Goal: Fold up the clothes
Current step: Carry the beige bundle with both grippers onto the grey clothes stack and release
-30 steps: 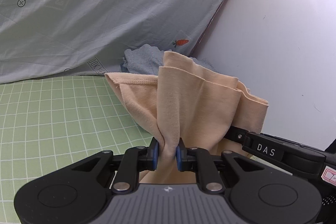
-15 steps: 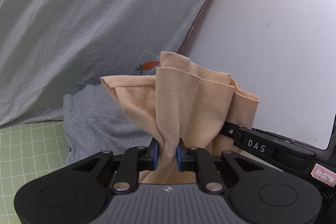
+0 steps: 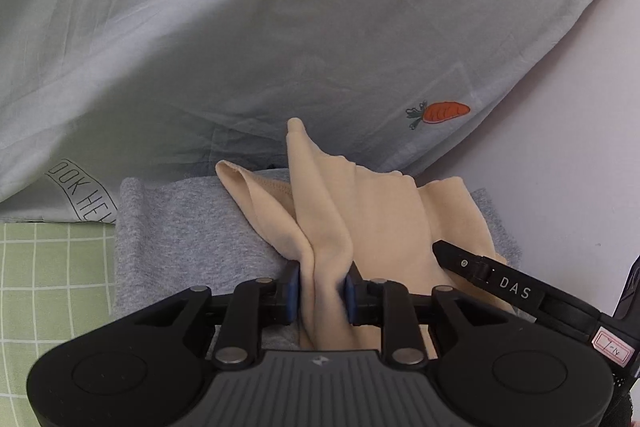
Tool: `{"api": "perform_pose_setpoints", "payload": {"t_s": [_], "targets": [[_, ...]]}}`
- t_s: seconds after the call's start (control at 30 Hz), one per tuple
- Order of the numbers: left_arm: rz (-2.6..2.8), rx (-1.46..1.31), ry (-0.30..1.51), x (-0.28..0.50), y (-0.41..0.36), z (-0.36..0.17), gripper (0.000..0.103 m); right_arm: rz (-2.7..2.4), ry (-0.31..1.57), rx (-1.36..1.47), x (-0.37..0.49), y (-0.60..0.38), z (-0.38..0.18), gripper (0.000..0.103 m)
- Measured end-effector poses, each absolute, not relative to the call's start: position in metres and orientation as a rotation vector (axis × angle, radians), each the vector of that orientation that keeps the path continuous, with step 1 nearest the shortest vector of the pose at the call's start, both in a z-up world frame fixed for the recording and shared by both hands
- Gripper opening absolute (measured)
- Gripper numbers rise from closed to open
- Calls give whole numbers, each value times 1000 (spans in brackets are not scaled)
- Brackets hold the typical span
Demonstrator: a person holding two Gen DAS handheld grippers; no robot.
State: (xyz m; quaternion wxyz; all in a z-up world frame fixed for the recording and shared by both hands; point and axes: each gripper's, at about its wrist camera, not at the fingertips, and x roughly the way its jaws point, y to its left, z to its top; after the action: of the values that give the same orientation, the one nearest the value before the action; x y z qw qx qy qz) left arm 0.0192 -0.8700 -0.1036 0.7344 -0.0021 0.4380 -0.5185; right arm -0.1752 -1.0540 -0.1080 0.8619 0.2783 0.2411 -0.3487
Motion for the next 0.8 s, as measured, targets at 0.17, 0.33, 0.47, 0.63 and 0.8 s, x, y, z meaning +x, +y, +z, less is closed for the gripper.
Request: {"api": "perform_pose_setpoints", "payload": {"t_s": [0.17, 0.33, 0.47, 0.63, 0.8], "targets": [[-1125, -65, 1001, 27, -854, -95, 28, -697, 506, 633, -183, -1065, -93, 32], [-886, 14, 818, 10, -807, -55, 62, -911, 503, 424, -195, -1037, -57, 89], [-880, 108, 629, -11, -757, -25, 88, -950, 425, 343, -228, -990, -28, 92], [-909, 36, 403, -52, -677, 15, 103, -1010, 308, 347, -281, -896, -2, 102], [-949, 34, 338, -102, -601, 42, 103, -1020, 303, 434, -332, -815, 7, 103]]}}
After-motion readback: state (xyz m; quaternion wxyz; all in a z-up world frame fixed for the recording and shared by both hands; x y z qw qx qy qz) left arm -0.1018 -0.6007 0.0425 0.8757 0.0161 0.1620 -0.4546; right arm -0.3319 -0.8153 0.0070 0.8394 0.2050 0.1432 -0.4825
